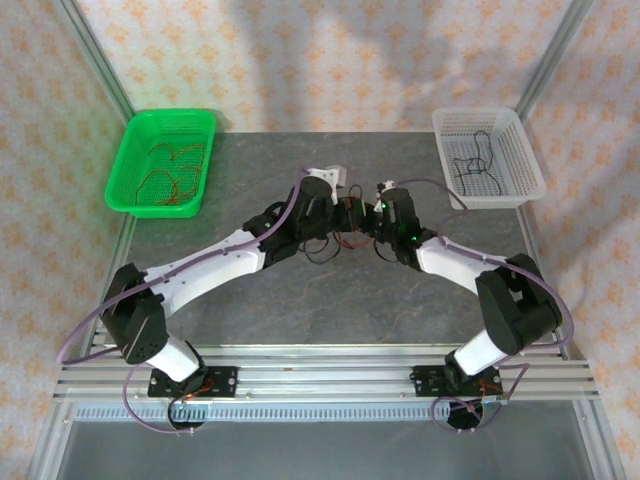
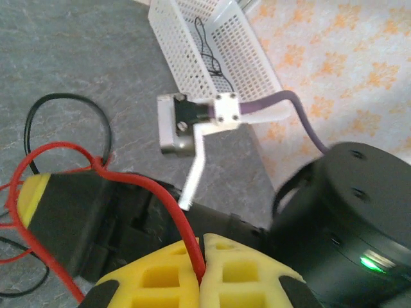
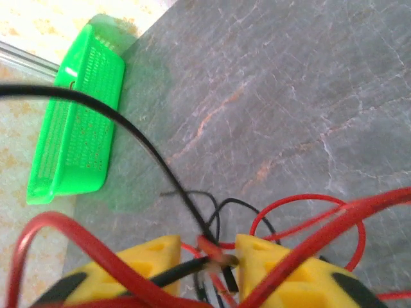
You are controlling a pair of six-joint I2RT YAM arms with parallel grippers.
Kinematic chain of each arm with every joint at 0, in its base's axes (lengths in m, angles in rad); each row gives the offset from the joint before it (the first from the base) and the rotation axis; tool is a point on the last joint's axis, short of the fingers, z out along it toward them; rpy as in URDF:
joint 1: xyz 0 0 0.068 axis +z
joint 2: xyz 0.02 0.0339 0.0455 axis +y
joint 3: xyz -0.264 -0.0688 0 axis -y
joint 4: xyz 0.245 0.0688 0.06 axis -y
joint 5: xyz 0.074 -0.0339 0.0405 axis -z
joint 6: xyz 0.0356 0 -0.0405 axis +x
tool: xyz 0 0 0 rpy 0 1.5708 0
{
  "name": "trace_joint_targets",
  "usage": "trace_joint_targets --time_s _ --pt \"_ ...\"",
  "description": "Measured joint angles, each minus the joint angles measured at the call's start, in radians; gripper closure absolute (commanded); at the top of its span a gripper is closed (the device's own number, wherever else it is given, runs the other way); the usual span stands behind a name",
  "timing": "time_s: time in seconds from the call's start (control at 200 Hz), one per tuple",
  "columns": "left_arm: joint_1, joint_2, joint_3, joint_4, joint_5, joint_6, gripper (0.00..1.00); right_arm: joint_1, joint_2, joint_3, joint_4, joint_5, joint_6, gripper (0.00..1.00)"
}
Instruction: Untangle the cables
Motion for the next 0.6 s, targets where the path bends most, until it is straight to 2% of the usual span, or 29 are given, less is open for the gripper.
trace_joint_targets --time_s 0.275,0.601 --pt "0.01 -0.121 -0.004 -0.093 -0.068 0.035 1.0 -0.001 0.007 -0.02 -0.014 0.091 -0.018 0.76" --pt "0.066 -0.226 -0.003 -0.172 -0.146 0.08 1.0 -0.027 0.064 -0.115 -0.012 0.116 -0.01 0.74"
